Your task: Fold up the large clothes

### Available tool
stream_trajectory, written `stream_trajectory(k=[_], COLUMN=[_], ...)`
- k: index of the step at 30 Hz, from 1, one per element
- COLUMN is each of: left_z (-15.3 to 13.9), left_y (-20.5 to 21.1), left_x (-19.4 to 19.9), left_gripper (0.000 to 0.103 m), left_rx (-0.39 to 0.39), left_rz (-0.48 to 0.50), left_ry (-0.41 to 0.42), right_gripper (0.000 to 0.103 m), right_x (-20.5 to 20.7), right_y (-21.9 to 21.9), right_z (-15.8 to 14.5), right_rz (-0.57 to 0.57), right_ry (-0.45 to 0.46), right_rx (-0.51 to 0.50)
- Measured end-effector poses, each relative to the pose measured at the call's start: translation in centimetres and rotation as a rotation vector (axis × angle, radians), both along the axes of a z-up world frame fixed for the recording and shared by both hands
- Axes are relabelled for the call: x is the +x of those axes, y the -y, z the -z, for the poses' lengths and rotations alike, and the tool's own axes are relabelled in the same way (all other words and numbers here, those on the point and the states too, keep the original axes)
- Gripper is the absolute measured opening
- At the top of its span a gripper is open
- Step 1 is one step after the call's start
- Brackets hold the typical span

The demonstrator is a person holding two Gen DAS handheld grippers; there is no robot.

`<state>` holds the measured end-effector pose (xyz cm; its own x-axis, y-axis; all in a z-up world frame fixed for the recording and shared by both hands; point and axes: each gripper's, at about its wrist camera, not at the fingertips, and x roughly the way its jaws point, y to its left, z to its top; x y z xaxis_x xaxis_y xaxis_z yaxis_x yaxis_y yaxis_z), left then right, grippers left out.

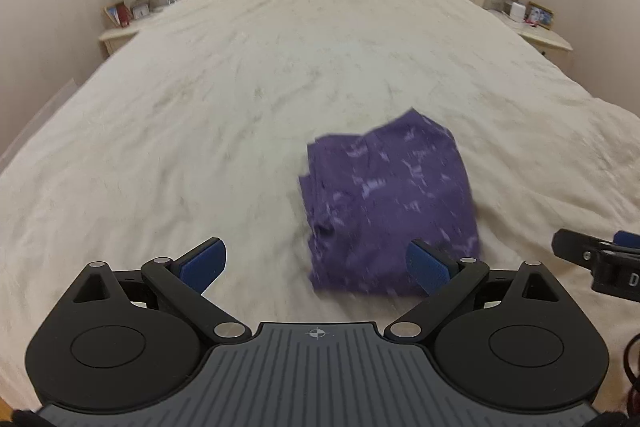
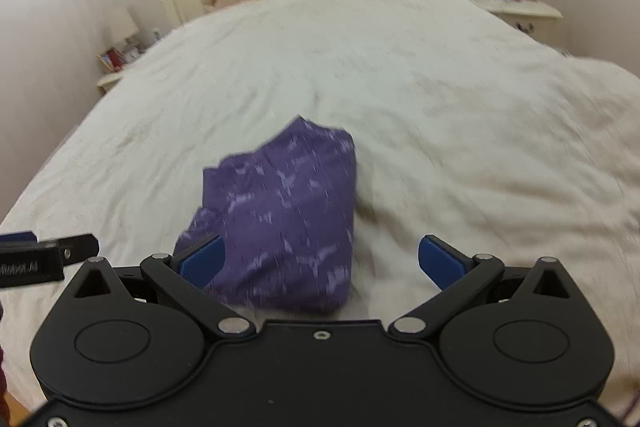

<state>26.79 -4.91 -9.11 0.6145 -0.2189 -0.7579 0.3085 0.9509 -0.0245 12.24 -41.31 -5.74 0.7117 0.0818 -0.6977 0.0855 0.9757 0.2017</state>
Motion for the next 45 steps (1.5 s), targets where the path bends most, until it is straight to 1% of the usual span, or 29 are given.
stream_trajectory(k=[2, 4, 9, 16, 29, 45], left_z=[0.1, 0.1, 0.2, 0.3, 1.1, 1.9], left_y=[-0.5, -0.8, -1.4, -2.1, -2.9, -3.0], left_x=[-0.6, -1.1, -2.1, -3.2, -4.4, -4.9], left_gripper=[0.098, 0.098, 0.098, 0.097, 0.097, 0.097], left_rx=[-0.015, -0.020, -0.037, -0.028, -0.032, -0.028], left_rz=[-0.008, -0.005, -0.005, -0.001, 0.008, 0.000], left_ry=[-0.024, -0.042, -0.075, -0.083, -0.138, -0.174], right_gripper=[0.102, 0.102, 0.102, 0.102, 0.102, 0.102], right_x=[-0.6, -1.4, -3.3, -5.2, -6.3, -7.1], right_y=[-0.1, -0.4, -1.5, -2.4, -3.7, -3.7], right_z=[0.0, -0.2, -0.5, -0.8, -1.2, -0.8], right_rz=[0.005, -0.007, -0.020, -0.018, -0.016, -0.009], right_ry=[-0.026, -0.030, -0.050, -0.056, -0.062, -0.092], right_rx=[0.013, 0.025, -0.008, 0.004, -0.005, 0.007])
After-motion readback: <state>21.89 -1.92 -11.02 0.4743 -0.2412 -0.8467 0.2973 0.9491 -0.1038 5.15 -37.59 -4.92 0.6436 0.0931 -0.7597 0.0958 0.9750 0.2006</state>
